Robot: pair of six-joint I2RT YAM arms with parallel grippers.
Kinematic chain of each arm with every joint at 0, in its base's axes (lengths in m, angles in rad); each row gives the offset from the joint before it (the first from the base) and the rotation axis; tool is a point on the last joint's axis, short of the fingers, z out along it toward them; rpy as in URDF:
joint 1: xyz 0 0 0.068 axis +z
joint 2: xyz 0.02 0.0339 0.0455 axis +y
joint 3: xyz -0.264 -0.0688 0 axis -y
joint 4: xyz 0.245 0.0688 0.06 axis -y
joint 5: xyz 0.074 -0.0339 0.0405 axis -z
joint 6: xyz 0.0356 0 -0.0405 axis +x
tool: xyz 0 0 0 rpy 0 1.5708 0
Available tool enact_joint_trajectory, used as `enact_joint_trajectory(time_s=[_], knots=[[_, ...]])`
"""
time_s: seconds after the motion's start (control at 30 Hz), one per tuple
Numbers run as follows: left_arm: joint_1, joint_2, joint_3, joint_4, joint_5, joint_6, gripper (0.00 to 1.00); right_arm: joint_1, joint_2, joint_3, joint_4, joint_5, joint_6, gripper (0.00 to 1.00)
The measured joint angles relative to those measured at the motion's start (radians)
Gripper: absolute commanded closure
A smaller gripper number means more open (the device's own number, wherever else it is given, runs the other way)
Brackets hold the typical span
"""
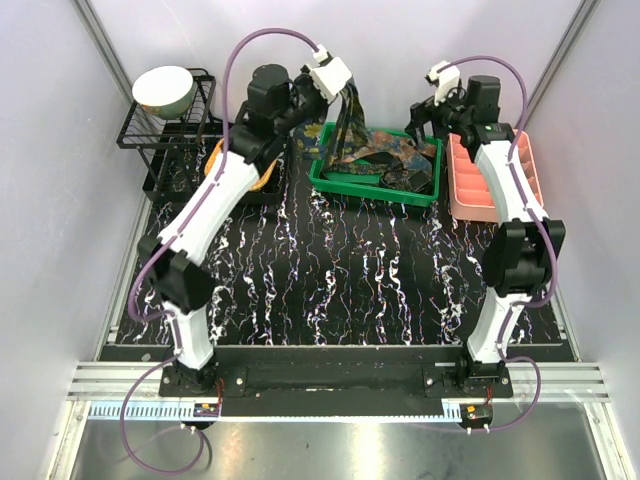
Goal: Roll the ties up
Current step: Pick up the tie from the bin, then place the tie at the center of the board.
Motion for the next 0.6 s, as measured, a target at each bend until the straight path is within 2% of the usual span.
enact_joint_trajectory(time_s=[0.17, 0.37, 0.6], knots=[[-0.073, -0.159, -0.072, -0.12, 0.056, -0.089, 1.0, -0.014, -0.071, -0.053, -0.135, -0.07, 0.0, 0.0], [-0.161, -0.364, -0.327, -0.241, 0.161, -0.236, 1.0, -0.018, -0.235, -0.24, -0.335, -0.161, -0.026, 0.02], [-0.154, -0.418, -0.665, -0.409, 0.287, -0.314, 1.0, -0.021, -0.405, -0.4, -0.537, -0.266, -0.039, 0.1]])
